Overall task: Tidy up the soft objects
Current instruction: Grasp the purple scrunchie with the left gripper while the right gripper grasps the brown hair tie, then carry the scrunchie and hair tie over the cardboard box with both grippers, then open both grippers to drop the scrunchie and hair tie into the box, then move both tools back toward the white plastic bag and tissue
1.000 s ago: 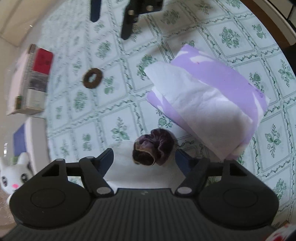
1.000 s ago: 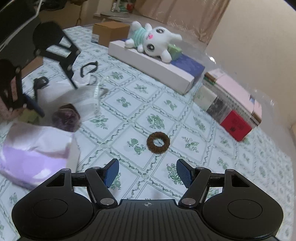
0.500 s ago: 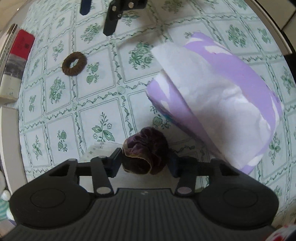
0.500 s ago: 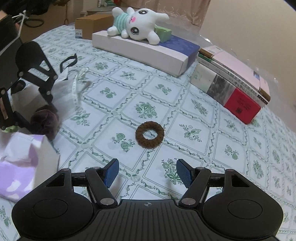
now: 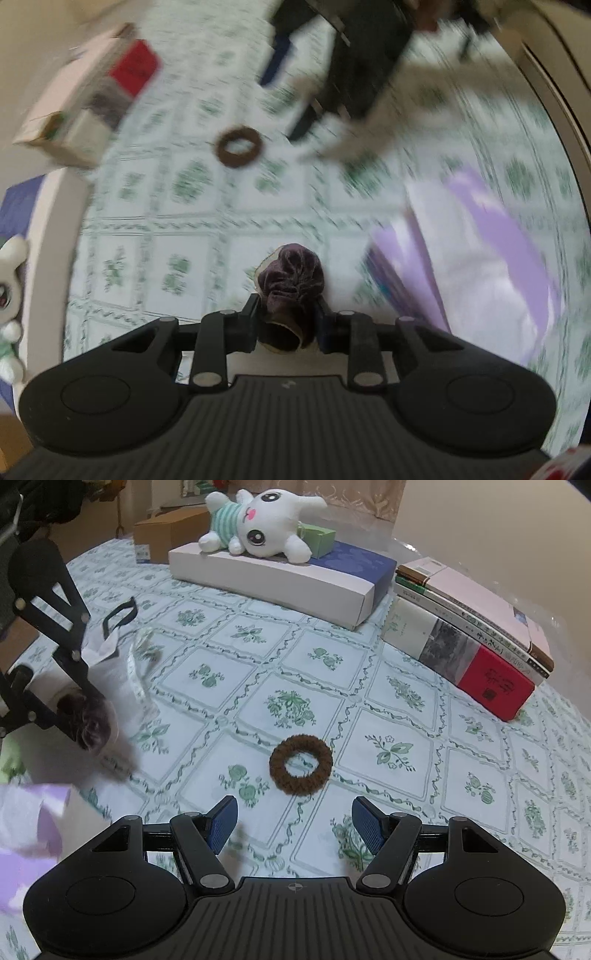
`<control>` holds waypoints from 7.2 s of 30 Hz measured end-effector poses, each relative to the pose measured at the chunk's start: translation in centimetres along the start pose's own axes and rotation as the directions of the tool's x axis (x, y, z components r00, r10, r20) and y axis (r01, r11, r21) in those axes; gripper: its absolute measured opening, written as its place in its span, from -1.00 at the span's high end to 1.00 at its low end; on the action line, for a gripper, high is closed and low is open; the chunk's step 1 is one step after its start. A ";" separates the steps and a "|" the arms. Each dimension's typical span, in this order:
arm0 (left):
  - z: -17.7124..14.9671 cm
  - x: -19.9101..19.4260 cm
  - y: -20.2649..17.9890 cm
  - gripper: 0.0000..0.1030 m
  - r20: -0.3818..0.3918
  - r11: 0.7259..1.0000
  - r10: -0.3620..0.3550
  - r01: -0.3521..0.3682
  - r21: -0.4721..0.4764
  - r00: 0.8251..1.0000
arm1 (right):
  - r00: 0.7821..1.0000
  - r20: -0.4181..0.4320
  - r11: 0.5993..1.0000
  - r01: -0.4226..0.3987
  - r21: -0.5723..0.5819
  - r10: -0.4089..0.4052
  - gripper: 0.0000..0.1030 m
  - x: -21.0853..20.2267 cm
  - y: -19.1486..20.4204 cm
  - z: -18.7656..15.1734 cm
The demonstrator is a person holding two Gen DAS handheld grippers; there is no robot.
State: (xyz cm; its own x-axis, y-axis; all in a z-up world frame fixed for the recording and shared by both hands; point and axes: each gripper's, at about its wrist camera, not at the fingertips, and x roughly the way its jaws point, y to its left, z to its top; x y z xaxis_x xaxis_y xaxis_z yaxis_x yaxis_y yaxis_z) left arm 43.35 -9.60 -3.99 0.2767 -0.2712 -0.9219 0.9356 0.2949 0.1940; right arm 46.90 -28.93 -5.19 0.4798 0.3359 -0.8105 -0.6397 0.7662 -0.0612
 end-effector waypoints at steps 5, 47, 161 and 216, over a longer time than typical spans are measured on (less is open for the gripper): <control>0.2 -0.3 2.4 0.50 0.014 0.984 0.061 -0.058 -0.170 0.998 | 1.000 -0.004 0.999 0.001 0.050 -0.001 -0.33 1.7 -0.3 1.2; -3.4 -16.2 -7.6 0.50 0.108 0.754 0.291 -0.158 -0.638 0.951 | 0.986 0.161 0.968 -0.007 0.251 -0.035 0.66 -14.6 12.5 -0.3; -39.6 -23.5 -29.1 -0.04 -0.261 -0.007 0.620 -0.328 -0.945 0.739 | 0.917 0.152 0.927 -0.376 0.018 0.369 0.65 -6.6 49.0 0.5; -30.1 -23.2 -32.4 -0.06 -0.185 0.083 0.619 -0.298 -0.951 0.763 | 0.934 0.260 0.915 -0.312 0.257 0.246 -0.12 -14.0 37.7 -7.5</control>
State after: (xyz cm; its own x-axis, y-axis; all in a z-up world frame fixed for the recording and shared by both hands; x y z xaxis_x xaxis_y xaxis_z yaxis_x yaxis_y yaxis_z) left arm 0.06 14.72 1.04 0.7499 0.1455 -0.6454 -0.2134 0.9766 -0.0278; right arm 11.53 -8.83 -0.58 0.4469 0.6444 -0.6205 -0.5807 0.7366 0.3467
